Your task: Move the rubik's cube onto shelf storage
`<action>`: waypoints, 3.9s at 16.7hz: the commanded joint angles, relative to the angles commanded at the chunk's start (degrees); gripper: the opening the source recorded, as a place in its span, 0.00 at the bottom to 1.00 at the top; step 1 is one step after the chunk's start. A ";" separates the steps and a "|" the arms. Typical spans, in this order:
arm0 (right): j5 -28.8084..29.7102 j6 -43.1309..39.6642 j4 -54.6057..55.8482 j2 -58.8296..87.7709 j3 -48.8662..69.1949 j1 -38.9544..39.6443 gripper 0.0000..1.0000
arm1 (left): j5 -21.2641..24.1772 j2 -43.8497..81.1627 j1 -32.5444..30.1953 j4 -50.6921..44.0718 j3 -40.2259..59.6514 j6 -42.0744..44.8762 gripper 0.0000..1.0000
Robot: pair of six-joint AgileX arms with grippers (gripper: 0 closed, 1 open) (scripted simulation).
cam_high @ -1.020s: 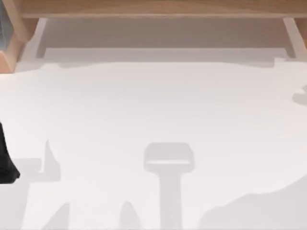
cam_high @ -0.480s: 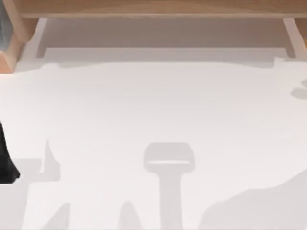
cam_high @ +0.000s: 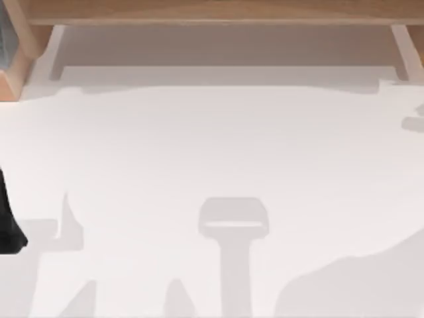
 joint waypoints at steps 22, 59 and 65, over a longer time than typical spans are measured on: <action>0.03 0.09 -0.01 -0.06 -0.22 -0.27 0.00 | 0.00 0.00 0.00 0.00 0.00 0.00 1.00; -13.10 0.39 21.94 -15.03 -37.31 -13.11 0.00 | 0.00 0.00 0.00 0.00 0.00 0.00 1.00; -15.81 0.39 24.98 -16.75 -41.85 -15.62 0.00 | 0.00 0.00 0.00 0.00 0.00 0.00 1.00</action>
